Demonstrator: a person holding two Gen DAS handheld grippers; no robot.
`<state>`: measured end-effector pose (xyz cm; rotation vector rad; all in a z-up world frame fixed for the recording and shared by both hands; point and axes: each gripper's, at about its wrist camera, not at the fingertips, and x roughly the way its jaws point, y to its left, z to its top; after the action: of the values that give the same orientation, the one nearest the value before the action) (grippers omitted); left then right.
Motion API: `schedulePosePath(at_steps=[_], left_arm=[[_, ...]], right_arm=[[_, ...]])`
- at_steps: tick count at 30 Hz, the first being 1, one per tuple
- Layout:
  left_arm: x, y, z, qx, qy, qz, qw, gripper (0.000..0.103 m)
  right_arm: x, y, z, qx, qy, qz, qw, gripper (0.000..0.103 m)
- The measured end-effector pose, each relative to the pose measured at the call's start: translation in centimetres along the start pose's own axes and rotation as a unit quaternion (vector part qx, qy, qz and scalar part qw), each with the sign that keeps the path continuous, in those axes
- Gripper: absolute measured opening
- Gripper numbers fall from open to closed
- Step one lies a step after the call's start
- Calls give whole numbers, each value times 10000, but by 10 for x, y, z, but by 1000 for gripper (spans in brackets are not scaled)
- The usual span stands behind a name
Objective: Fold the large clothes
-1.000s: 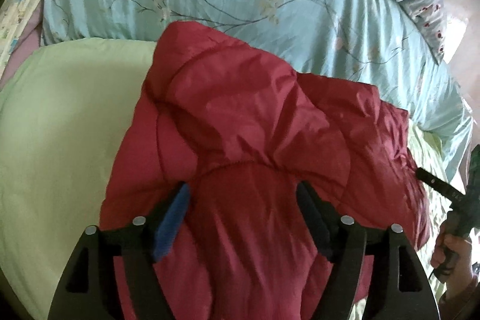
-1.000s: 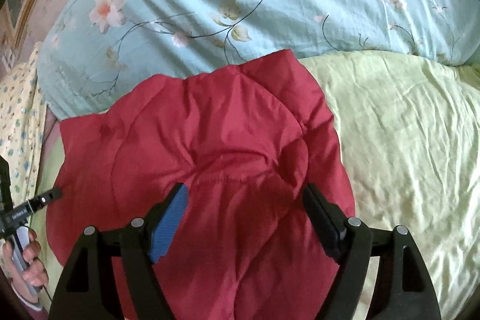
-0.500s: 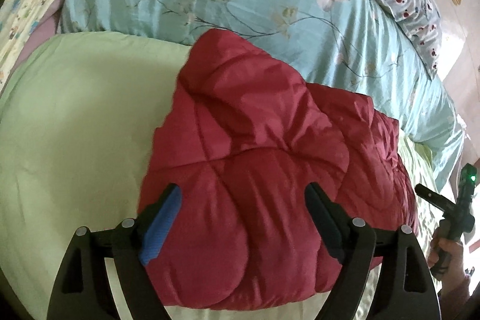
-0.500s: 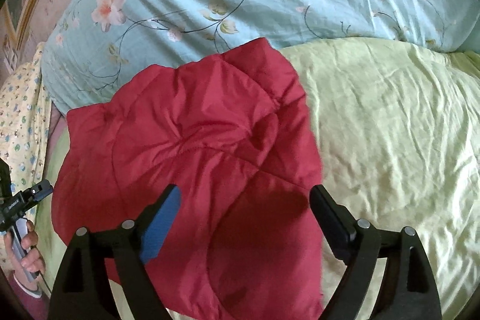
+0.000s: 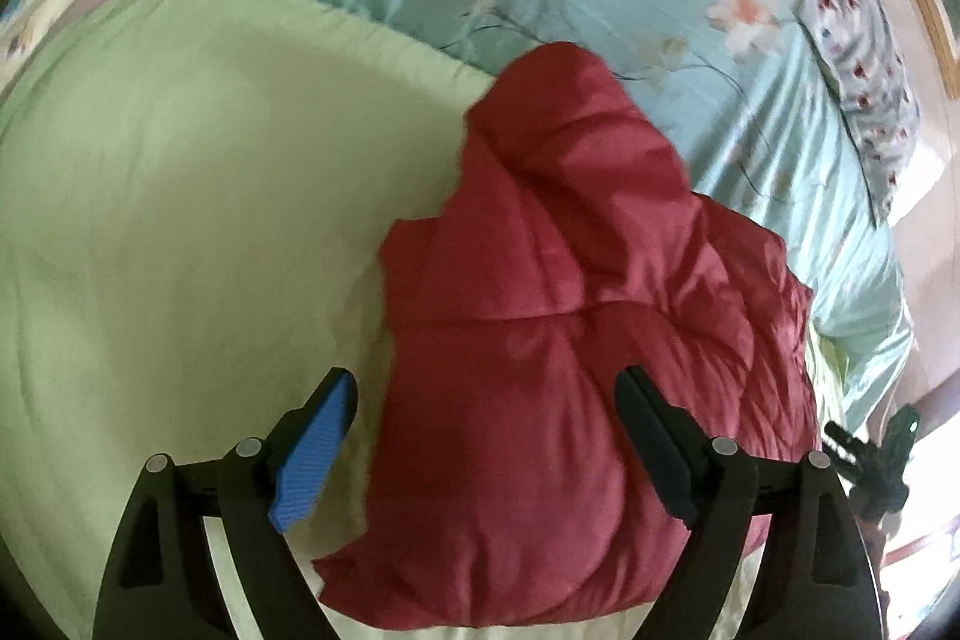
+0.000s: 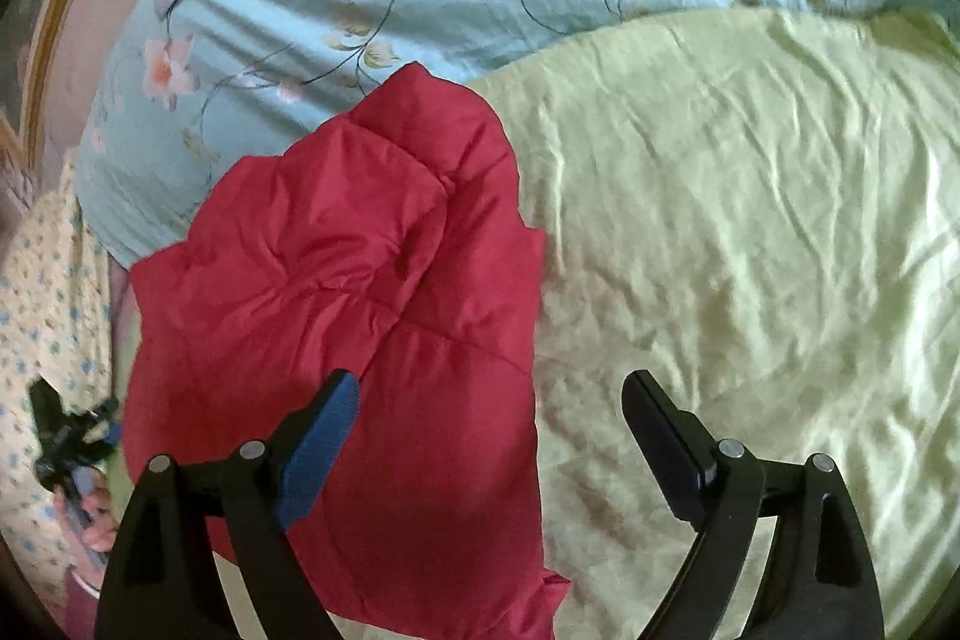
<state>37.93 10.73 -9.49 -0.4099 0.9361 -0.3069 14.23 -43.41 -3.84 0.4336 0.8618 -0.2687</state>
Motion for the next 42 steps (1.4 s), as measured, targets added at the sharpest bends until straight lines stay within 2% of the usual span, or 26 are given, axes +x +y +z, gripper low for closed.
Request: schedulePosePath(at_steps=[6,10,13,16,21,23,24,25,26,28,31,35,42], left_arm=[[25,32,9,-575,289,-420,9970,93],[48,42,14,-892,506,-849,9911,99],[65,45,14,-1058,684,-1182,9850,99],[77,40,17,-989,832,-1382,9819,99],[87,26,25,-494,805,-1189,9884,99],[86,23,26,-339,765,-1162,9897,88],[85,22,25,-272,748,-1158,9901,85],[84,21,24,-210,716,-1162,9904,78],[81,18,21,-157,693,-1170,9906,71],[74,14,19,-56,624,-1195,9909,61],[54,8,15,175,475,-1236,9910,49],[21,5,6,336,322,-1355,9897,43],[-59,28,-41,448,238,-1524,9870,41]], right_arm=[[18,-16,-1,480,187,353,9980,91],[35,-21,-2,693,361,570,9953,92],[45,-18,-2,691,418,640,9947,94],[51,-13,0,663,475,765,9937,94],[65,-5,1,613,708,998,9906,94],[71,-1,1,628,833,1117,9883,93],[75,1,0,650,917,1209,9863,88],[77,4,-2,633,969,1265,9852,78],[77,7,-2,593,965,1231,9859,75],[74,13,-2,540,996,1225,9860,56],[60,21,-1,477,983,1238,9863,42],[37,37,-5,333,926,1220,9876,38],[-20,61,-45,88,906,1417,9857,36]])
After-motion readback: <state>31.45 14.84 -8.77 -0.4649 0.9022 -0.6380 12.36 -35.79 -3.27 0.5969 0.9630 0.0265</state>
